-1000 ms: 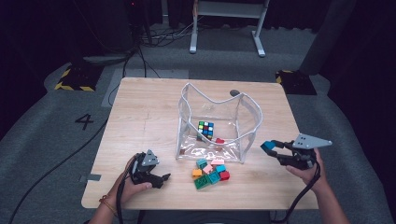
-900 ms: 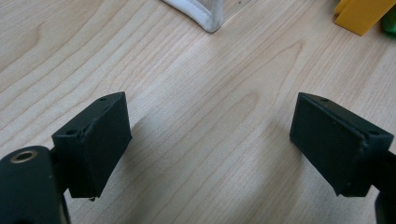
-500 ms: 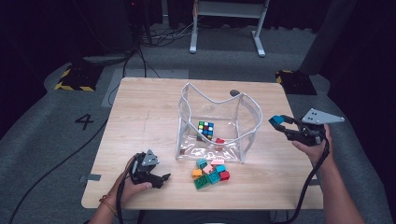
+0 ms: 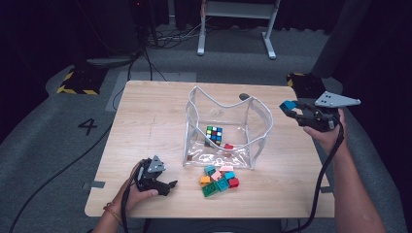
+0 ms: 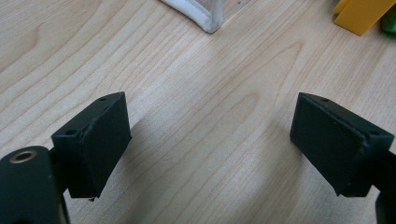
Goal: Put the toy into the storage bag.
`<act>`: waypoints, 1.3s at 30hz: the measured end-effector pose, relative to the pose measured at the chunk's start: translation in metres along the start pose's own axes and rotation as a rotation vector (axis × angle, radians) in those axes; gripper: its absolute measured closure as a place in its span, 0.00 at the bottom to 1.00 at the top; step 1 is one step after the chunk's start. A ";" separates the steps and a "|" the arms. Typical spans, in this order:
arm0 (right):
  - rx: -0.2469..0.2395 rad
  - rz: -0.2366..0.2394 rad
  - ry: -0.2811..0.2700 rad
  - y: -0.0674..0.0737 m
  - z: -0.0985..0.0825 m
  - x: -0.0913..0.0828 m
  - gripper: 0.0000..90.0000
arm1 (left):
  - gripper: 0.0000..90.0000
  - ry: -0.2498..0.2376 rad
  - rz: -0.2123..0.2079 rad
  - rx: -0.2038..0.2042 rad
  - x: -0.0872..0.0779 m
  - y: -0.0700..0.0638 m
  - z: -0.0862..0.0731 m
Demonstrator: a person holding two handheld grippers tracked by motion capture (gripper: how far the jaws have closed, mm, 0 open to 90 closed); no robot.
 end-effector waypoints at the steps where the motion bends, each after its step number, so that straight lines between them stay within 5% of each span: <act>1: -0.001 0.004 -0.001 -0.001 0.003 0.002 0.62 | 0.14 0.000 0.000 0.001 0.000 0.000 0.000; 9: -0.004 0.055 -0.010 0.004 0.021 0.022 0.62 | 0.14 -0.001 -0.005 -0.005 0.000 0.000 0.000; 19: -0.040 0.152 0.040 0.029 0.035 0.056 0.62 | 0.13 -0.003 -0.004 -0.001 0.001 0.000 0.000; 39: -0.201 0.375 0.210 0.071 0.046 0.112 0.62 | 0.13 -0.003 -0.005 -0.001 0.001 0.000 0.000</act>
Point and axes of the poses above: each handheld gripper's, and its own axes: x roughly forward along the jaws, z roughly out of its top, y roughly to its left, the point moved 2 cm from there along x, roughly forward along the jaws, and after that the axes turned 7 degrees about -y, right-handed, at the moved point
